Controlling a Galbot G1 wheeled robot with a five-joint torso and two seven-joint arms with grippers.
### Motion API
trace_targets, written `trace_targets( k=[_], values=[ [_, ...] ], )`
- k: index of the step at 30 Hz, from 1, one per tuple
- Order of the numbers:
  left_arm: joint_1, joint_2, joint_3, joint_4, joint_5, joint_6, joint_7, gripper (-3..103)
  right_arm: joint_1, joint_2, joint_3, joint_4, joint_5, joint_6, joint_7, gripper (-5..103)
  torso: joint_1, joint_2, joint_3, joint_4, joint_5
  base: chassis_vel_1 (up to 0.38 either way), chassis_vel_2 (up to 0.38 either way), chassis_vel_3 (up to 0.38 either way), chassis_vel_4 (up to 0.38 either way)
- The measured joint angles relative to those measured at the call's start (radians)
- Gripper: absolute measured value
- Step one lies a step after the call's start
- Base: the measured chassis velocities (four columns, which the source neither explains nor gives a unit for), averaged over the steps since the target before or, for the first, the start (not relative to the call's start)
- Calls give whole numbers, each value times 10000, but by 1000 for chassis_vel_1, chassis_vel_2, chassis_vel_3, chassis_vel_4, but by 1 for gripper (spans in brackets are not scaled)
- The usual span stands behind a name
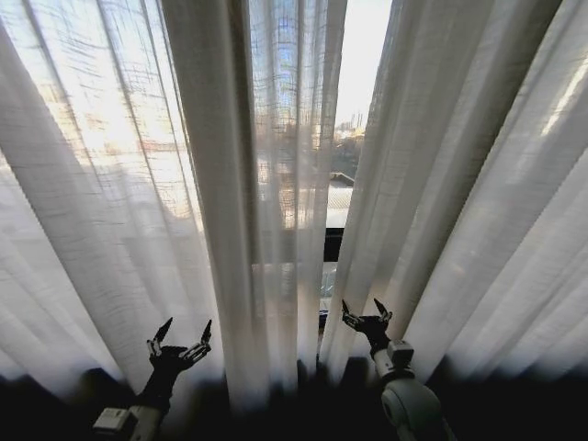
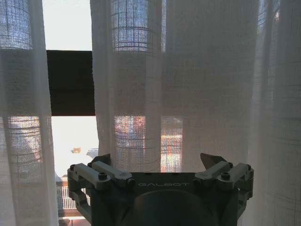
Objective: Open the curtains by pulling them apart, changing their state from closed to fully open.
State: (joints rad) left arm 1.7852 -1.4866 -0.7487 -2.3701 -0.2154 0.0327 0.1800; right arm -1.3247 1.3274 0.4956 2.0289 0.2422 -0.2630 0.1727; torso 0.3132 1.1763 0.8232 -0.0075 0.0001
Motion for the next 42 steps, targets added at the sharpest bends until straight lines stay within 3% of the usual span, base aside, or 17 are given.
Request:
trace_targets(
  k=[11, 13, 16, 19, 21, 25, 27, 28, 31, 34, 42],
  values=[
    [18, -141, 24, -59, 59, -1, 11, 100, 958, -319, 136, -993, 270, -149, 170, 100, 10, -4, 4, -3, 3, 0, 0, 0, 0],
    [35, -174, 16, -88, 70, -31, 14, 100, 1270, -359, 222, -1259, 304, -149, 222, 85, 9, -4, 4, -1, 3, 0, 0, 0, 0],
    [42, -176, -39, -125, 70, -35, 15, 100, 1396, -386, 289, -1324, 382, -148, 228, 79, 9, -3, 3, -1, 0, 0, 0, 0, 0],
    [29, -148, -93, -174, 68, -35, 14, 100, 1417, -411, 382, -1330, 467, -132, 223, 63, 9, -3, 3, -1, 0, 0, 0, 0, 0],
    [18, -142, -93, -175, 67, -27, 13, 100, 1401, -410, 399, -1323, 479, -127, 221, 63, 9, -4, 4, -1, 0, 0, 0, 0, 0],
    [-71, -114, -16, -176, 47, 156, -2, 100, 1253, -435, 556, -1152, 579, -65, 198, 41, 9, -4, 4, -2, 1, 0, 0, 0, 0],
    [-77, -102, -12, -177, 44, 167, -4, 100, 1232, -439, 582, -1121, 599, -59, 197, 41, 9, -4, 4, -2, 1, 0, 0, 0, 0],
    [-95, -44, -11, -177, 34, 191, -8, 100, 1168, -450, 647, -1034, 640, -43, 194, 30, 9, -4, 4, -2, 1, 0, 0, 0, 0],
    [-138, 25, -14, -178, 11, 227, -11, 100, 1089, -459, 720, -938, 729, -32, 193, 25, 8, -3, 3, -2, 1, 0, 0, 0, 0],
    [-190, 55, -15, -154, -12, 248, -15, 100, 1023, -503, 775, -779, 954, -61, 197, 9, 8, -3, 3, -2, 1, 0, 0, 0, 0],
    [-144, 113, -110, -26, -109, 171, -23, 100, 960, -532, 756, -646, 971, -85, 200, 0, 8, -3, 3, -2, 1, 0, 0, 0, 0]
  ],
)
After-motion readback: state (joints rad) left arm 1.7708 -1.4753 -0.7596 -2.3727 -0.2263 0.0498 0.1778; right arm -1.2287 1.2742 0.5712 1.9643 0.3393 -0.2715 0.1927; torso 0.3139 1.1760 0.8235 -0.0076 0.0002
